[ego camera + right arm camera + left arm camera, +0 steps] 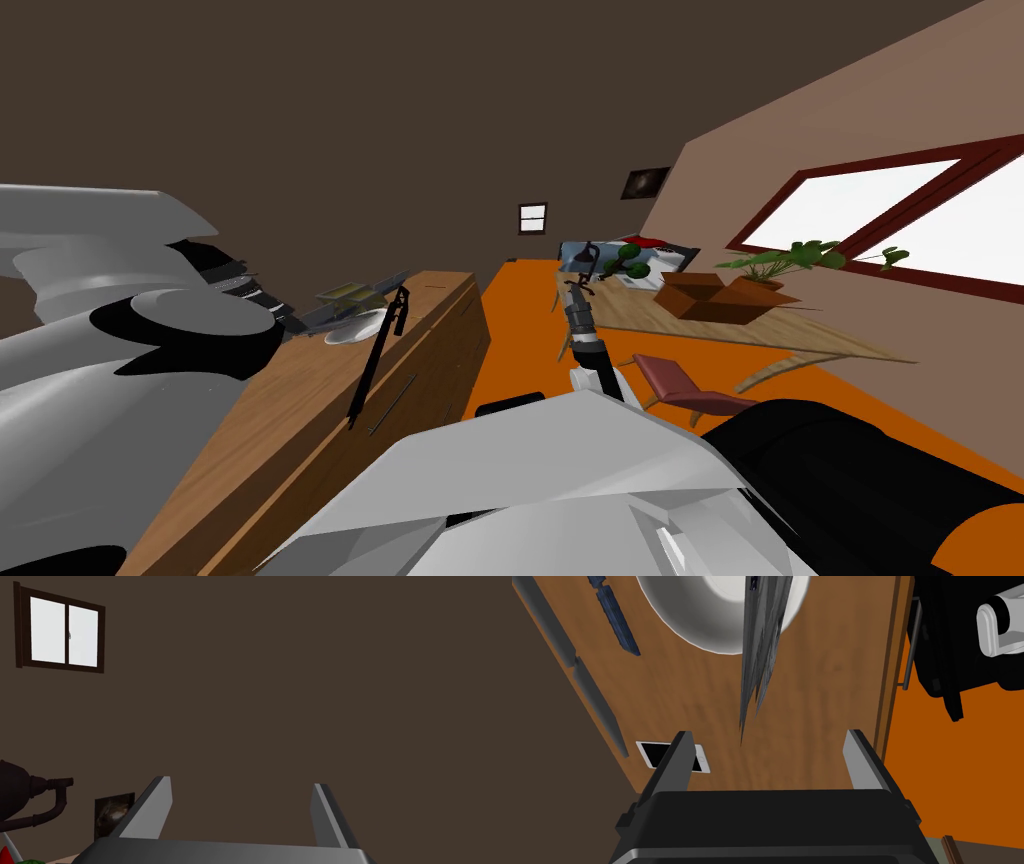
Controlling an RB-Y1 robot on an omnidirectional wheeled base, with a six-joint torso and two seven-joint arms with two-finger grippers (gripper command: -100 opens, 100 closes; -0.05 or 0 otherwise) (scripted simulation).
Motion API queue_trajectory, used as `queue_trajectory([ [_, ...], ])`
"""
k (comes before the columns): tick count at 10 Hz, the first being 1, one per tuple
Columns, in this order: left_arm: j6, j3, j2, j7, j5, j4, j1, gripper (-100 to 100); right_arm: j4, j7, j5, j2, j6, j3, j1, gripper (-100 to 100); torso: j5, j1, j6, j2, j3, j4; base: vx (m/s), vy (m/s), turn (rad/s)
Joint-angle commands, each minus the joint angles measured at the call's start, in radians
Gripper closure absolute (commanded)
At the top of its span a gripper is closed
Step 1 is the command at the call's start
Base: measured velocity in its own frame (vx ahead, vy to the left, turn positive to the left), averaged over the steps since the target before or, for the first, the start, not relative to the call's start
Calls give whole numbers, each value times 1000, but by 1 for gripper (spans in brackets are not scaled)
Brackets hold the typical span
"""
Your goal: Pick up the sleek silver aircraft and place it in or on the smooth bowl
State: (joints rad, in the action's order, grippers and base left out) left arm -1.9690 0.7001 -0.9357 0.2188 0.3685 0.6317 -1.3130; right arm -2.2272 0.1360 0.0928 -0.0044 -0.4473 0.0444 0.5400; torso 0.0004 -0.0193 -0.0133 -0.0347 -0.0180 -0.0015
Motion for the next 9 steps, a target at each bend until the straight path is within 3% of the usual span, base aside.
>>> queue_trajectory([
  [1,3,-5,-25,-1,18,-48,-43,-100,0,0,0,0,0,0,0,0,0,0,0,0,0,0,-62,-12,-42],
  [2,3,-5,-25,-1,18,-48,-43,-100,0,0,0,0,0,0,0,0,0,0,0,-1,0,0,-19,-8,-1],
  [6,-34,2,-72,-22,76,-55,-122,-100,0,0,0,0,0,0,0,0,0,0,0,-2,-1,-1,-41,-16,-46],
  [7,-17,-2,-65,-10,68,-73,-119,-100,0,0,0,0,0,0,0,0,0,0,0,-1,-1,0,-30,-6,-8],
  [8,-16,-2,-66,-10,70,-76,-122,0,0,0,0,0,0,0,0,0,0,-1,0,-3,-1,-1,-5,-1,2],
  [9,-16,-2,-66,-10,69,-76,-122,0,0,0,0,0,0,0,0,0,1,-1,0,-4,-2,-1,0,0,0],
])
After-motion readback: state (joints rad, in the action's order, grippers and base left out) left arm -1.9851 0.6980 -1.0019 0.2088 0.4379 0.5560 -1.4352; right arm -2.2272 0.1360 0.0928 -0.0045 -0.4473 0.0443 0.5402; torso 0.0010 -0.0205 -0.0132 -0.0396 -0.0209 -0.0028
